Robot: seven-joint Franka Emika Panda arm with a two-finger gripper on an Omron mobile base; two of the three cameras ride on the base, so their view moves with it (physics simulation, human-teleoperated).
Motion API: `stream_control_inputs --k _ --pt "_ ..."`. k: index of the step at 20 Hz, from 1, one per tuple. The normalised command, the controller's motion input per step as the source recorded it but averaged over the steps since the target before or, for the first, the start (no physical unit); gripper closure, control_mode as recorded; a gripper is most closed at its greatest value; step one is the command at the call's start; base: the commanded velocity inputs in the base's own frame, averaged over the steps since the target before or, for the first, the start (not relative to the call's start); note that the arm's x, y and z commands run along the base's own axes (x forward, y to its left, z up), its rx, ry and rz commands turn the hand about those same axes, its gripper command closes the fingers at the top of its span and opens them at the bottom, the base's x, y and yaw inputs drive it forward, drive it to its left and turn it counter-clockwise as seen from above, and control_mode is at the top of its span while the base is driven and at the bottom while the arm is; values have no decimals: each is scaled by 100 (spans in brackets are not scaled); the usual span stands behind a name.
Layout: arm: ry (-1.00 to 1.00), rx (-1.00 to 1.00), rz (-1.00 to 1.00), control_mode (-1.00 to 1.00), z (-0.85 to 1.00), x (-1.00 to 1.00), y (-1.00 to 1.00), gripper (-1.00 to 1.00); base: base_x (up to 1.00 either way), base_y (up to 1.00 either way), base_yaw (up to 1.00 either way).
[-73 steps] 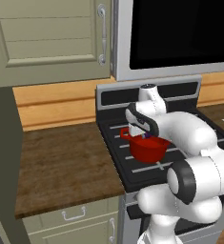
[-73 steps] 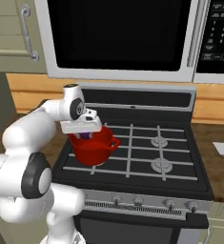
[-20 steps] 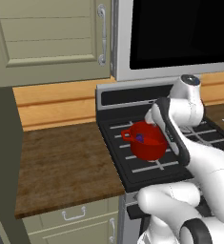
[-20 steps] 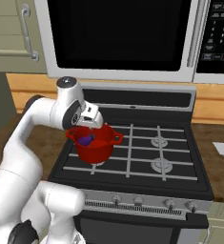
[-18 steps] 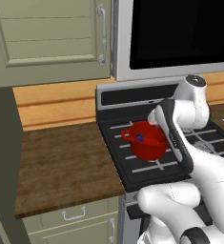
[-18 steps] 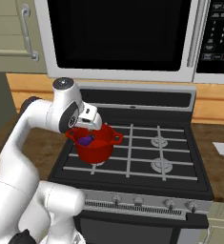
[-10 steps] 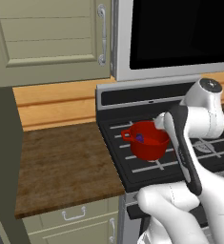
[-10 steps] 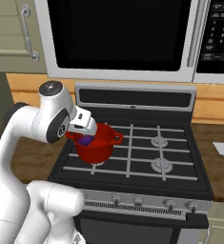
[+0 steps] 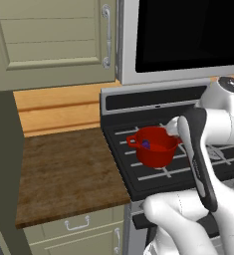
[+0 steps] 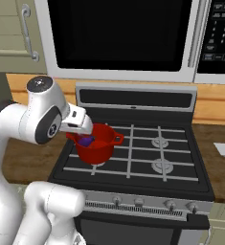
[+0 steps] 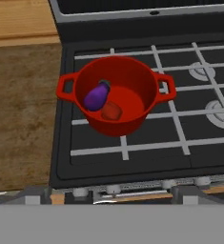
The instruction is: Put the bell pepper and eggplant in the pot. Retrieve the spatula and lightly stir the vegetables in the pot.
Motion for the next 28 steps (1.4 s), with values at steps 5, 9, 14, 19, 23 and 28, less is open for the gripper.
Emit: stream_control_inputs --k 5,9,14,19,23,28 --pt "0 -5 0 -100 54 -41 3 -100 0 0 0" --pt "0 -1 0 -100 19 -13 0 -100 0 0 0" --pt "0 0 0 -100 0 0 0 -100 0 0 0" --pt "0 0 0 100 0 0 0 -100 0 -24 0" --pt "0 0 0 100 0 0 0 -100 0 -91 0" --pt "0 0 0 100 0 0 0 -100 0 -92 0"
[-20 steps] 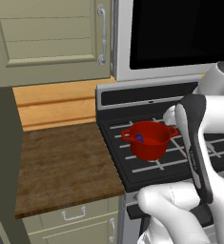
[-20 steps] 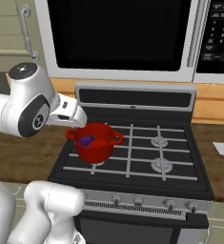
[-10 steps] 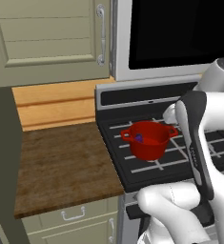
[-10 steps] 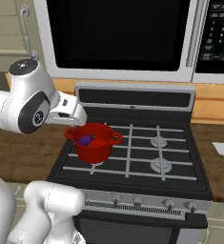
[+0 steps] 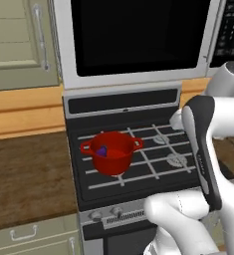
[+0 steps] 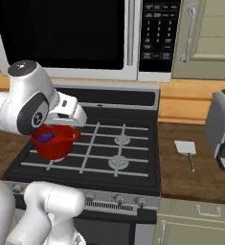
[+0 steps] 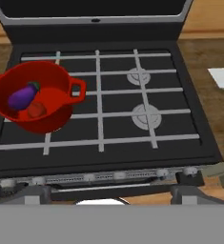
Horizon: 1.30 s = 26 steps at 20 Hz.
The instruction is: Put the bell pepper and eggplant in the pot. Retrieve the spatula and lightly stir the vegetables in the pot.
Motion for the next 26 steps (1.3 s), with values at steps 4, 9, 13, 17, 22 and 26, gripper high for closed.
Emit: stream_control_inputs --k 4,9,13,17,22,26 --pt "0 0 0 100 0 0 0 -100 0 -84 0" --pt "0 0 0 100 0 0 0 -100 0 -80 0" --pt "0 0 0 100 0 0 0 -100 1 -60 0" --pt "0 1 0 -100 0 0 -6 -100 0 -15 0" --pt "10 1 0 -100 -23 2 -16 -100 0 0 0" --pt "22 0 0 -100 -49 8 -38 -100 0 0 0"
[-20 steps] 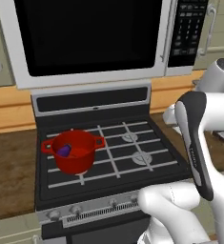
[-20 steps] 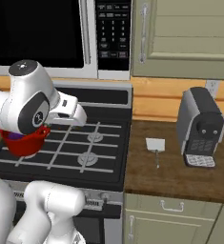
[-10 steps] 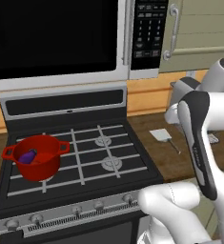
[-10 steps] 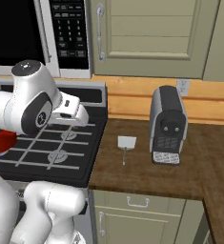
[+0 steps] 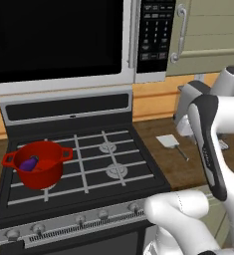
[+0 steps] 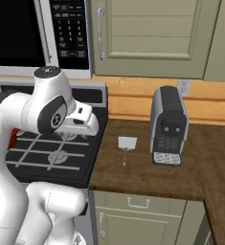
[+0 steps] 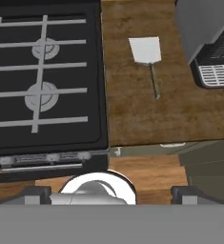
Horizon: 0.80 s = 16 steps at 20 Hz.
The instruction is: Put the bell pepper and eggplant in the pot. Retrieve the spatula and lightly stir the vegetables in the pot.
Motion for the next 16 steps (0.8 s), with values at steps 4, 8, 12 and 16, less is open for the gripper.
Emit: stream_control_inputs --k 4,8,12,16 --pt "19 0 0 -100 -54 38 -55 -100 0 0 0" --pt "16 0 0 -100 -61 45 -45 -100 0 0 0" --pt "11 0 0 -100 -52 38 0 -100 0 0 0" --pt "9 0 0 -100 -47 46 -14 -100 0 0 0"
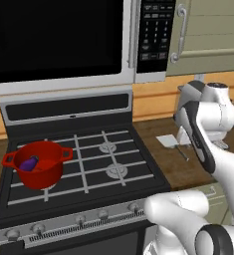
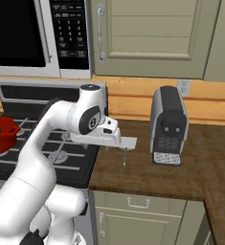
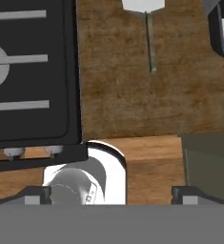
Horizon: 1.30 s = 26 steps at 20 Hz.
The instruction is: Put the bell pepper and eggplant in the pot. Retrieve the spatula and lightly stir the vegetables in the pot.
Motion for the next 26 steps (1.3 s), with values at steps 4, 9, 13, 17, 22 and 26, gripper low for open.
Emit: stream_control_inputs --k 4,9,13,17,22,26 --pt "9 0 0 -100 -62 70 -42 -100 0 0 0" --pt "9 0 0 -100 -56 56 -26 -100 0 0 0" --pt "5 3 0 -100 -43 43 -6 -100 0 0 0" --pt "1 3 0 -100 -44 37 -3 -100 0 0 0" --pt "2 4 0 -100 -42 37 -20 -100 0 0 0" --pt "4 3 0 -100 -36 26 -23 -100 0 0 0"
